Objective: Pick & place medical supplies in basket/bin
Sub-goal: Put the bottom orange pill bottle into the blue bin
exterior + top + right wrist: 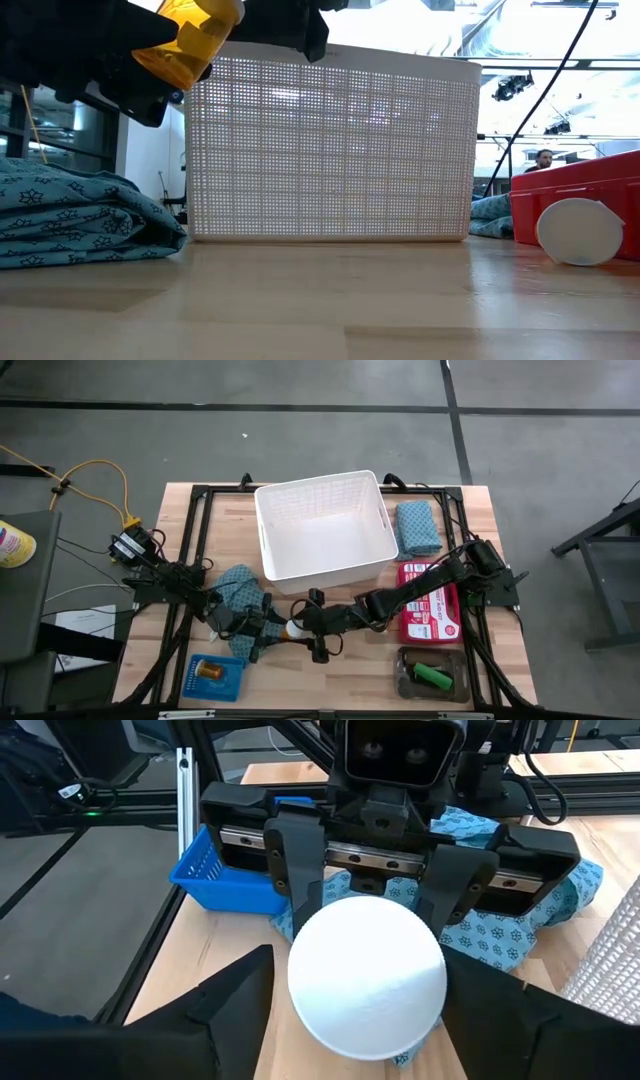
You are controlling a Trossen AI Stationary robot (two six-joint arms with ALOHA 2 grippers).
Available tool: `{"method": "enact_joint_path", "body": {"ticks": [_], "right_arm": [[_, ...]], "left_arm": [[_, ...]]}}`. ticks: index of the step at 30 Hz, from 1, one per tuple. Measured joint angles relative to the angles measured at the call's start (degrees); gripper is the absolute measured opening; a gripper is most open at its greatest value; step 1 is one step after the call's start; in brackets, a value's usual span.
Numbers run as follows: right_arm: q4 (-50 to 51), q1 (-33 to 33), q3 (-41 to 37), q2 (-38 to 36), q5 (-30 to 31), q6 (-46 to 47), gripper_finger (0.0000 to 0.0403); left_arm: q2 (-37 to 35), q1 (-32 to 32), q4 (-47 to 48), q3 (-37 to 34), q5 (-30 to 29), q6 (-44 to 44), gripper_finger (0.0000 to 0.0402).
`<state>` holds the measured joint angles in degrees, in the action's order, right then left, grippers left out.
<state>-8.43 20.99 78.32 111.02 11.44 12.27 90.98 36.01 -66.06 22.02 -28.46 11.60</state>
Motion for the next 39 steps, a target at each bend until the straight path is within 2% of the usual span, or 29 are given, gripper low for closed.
{"method": "enact_joint_path", "body": {"ticks": [13, 25, 31, 39], "right_arm": [[1.45, -0.36, 0.00, 0.00, 0.20, -0.04, 0.0268], [8.44, -0.38, 0.01, 0.00, 0.36, 2.49, 0.0267], [13.49, -0.37, 0.00, 0.00, 0.36, 3.13, 0.0267], [13.87, -0.37, 0.00, 0.00, 0.36, 2.96, 0.0267]], "left_arm": [[0.00, 0.22, -0.09, 0.00, -0.19, 0.00, 0.0175], [0.01, 0.60, -0.07, 0.00, -0.06, 0.00, 0.0175], [0.01, 2.07, -0.09, 0.00, 0.13, 0.67, 0.0175], [0.00, 4.59, -0.07, 0.00, 0.18, 0.70, 0.0175]]}}
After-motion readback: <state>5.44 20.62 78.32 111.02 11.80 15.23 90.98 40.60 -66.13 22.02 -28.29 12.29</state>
